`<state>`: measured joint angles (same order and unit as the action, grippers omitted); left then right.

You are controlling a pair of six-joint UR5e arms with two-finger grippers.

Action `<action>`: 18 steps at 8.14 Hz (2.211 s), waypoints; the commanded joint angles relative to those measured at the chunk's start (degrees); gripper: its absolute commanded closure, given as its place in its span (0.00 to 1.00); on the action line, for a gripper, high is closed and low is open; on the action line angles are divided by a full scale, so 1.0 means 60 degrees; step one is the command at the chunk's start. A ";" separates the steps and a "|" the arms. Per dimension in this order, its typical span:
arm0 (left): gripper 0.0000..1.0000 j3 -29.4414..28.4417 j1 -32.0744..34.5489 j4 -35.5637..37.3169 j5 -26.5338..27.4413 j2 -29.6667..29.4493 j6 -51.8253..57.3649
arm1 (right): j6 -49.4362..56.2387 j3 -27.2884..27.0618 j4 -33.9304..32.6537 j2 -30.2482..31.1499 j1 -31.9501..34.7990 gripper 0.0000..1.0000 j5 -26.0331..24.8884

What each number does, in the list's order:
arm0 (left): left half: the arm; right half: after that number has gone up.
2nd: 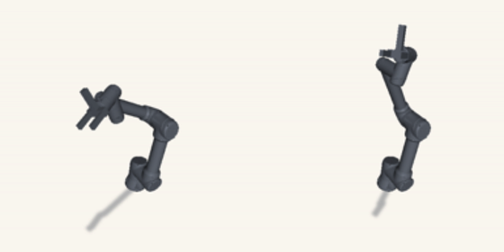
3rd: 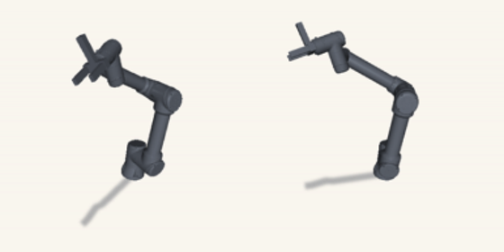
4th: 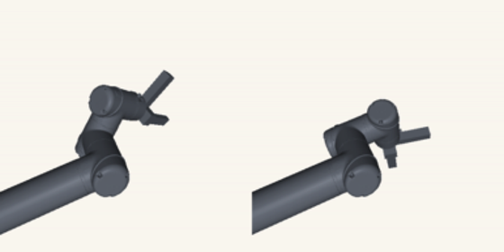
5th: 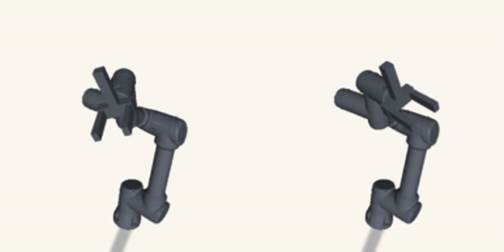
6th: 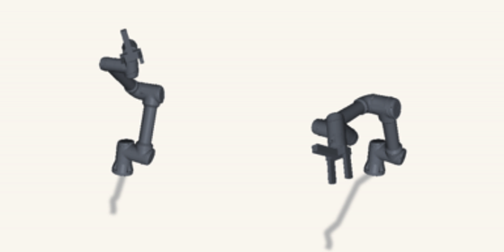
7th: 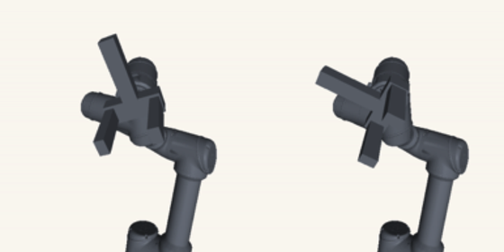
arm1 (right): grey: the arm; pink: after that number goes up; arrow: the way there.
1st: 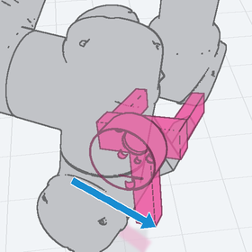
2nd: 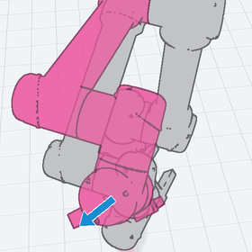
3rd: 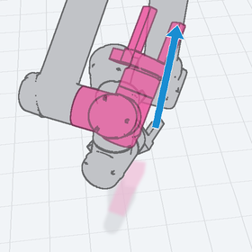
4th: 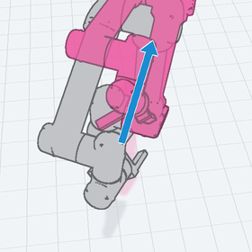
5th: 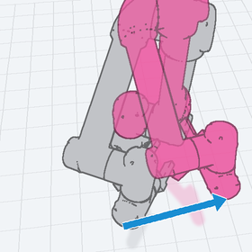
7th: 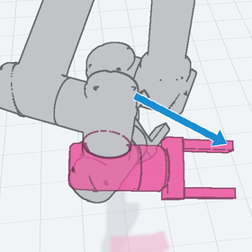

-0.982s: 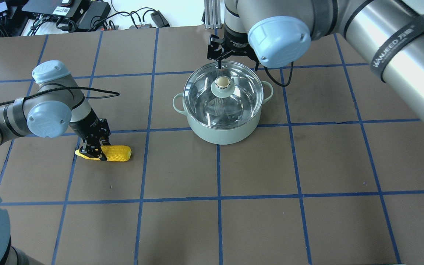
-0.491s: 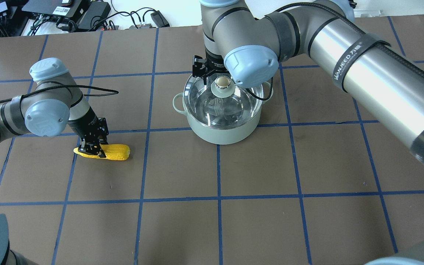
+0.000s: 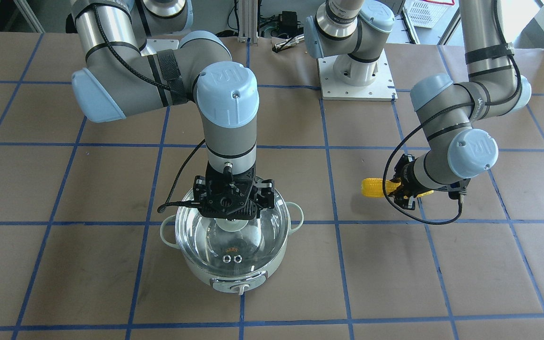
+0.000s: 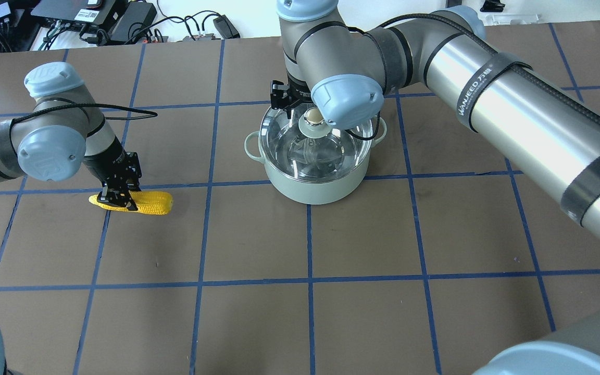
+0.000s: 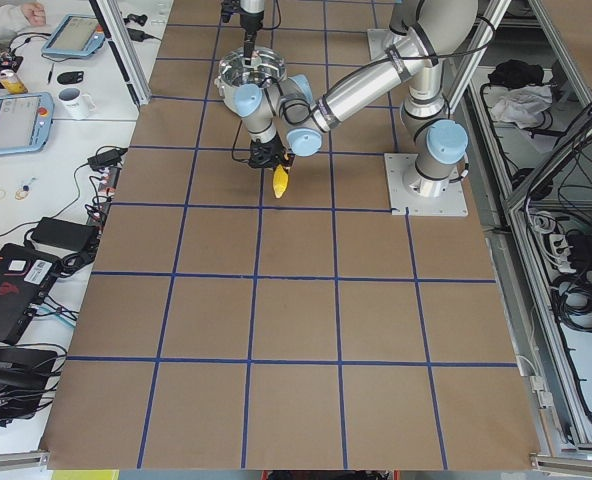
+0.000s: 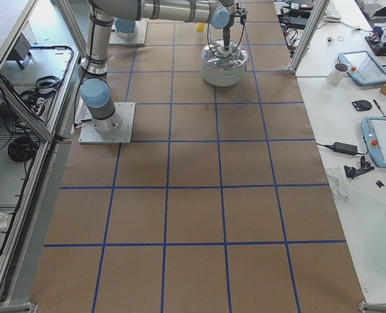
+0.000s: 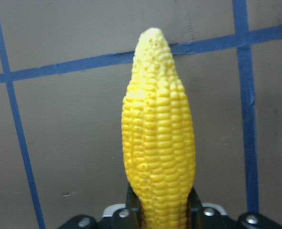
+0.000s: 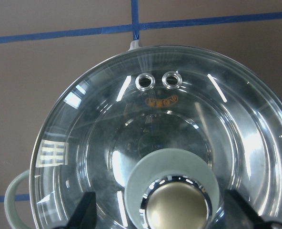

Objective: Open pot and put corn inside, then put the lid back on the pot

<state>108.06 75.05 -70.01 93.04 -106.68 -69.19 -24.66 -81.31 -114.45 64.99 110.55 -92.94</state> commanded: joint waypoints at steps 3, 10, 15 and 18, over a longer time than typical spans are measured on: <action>1.00 -0.0721 -0.0013 -0.0913 -0.0008 0.0611 -0.0228 | -0.0445 -0.0042 -0.0070 -0.0050 -0.0012 0.10 -0.0243; 1.00 -0.1031 0.0103 -0.1472 -0.0711 0.1169 -0.0582 | -0.0489 -0.0057 -0.0070 -0.0050 -0.0012 0.68 -0.0227; 1.00 -0.2128 0.1041 -0.1660 -0.1206 0.1096 -0.0787 | 0.0095 0.0046 0.1021 0.1380 -0.0918 0.70 0.0181; 1.00 -0.3355 0.2121 -0.1706 -0.1590 0.0790 -0.2421 | 0.1310 0.0031 0.2984 0.3108 -0.1866 0.71 0.0152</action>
<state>92.90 83.42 -80.07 84.27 -100.50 -77.36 -21.06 -81.09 -104.35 77.21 103.79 -92.38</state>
